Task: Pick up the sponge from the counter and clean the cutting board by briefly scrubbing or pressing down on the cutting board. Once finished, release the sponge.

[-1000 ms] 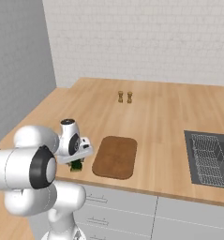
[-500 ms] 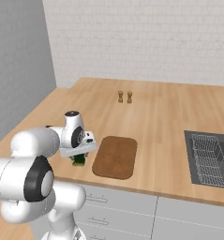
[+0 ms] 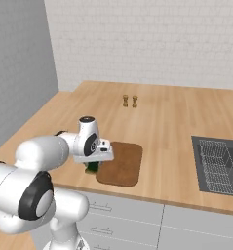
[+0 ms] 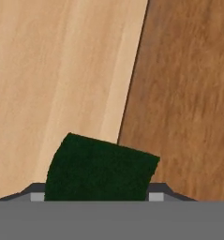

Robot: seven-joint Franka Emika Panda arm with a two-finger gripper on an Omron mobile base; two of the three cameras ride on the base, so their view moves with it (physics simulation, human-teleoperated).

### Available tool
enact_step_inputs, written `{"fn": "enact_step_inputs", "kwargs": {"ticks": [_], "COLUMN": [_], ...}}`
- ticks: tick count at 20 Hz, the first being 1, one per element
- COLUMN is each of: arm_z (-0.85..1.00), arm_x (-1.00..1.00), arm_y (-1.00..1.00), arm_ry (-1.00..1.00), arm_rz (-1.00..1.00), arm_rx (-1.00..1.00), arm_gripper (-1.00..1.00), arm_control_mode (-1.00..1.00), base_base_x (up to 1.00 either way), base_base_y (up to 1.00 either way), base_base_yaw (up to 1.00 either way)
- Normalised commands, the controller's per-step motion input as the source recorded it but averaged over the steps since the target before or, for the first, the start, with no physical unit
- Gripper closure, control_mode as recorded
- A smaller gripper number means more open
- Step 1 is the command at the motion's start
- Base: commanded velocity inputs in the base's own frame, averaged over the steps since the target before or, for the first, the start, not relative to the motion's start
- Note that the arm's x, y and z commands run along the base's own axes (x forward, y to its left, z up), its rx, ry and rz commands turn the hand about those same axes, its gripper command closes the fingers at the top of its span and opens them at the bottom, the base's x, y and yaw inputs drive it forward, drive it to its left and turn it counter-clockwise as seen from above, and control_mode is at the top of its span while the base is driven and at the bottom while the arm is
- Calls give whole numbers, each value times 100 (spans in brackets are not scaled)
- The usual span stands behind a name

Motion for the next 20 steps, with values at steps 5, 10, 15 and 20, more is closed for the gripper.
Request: {"fn": "enact_step_inputs", "kwargs": {"ticks": [5,10,15,20], "arm_z": [-14,-19,-8,13], "arm_x": [0,0,23,34], "arm_y": [-26,-38,-40,-54], "arm_ry": [-7,-5,0,2], "arm_rz": [-27,-22,-27,-25], "arm_rx": [0,0,0,6], "arm_gripper": [100,100,100,100], "arm_control_mode": [-100,-100,-100,-100], "base_base_x": [0,0,0,0], "base_base_y": [0,0,0,0], "base_base_yaw": [0,0,0,0]}}
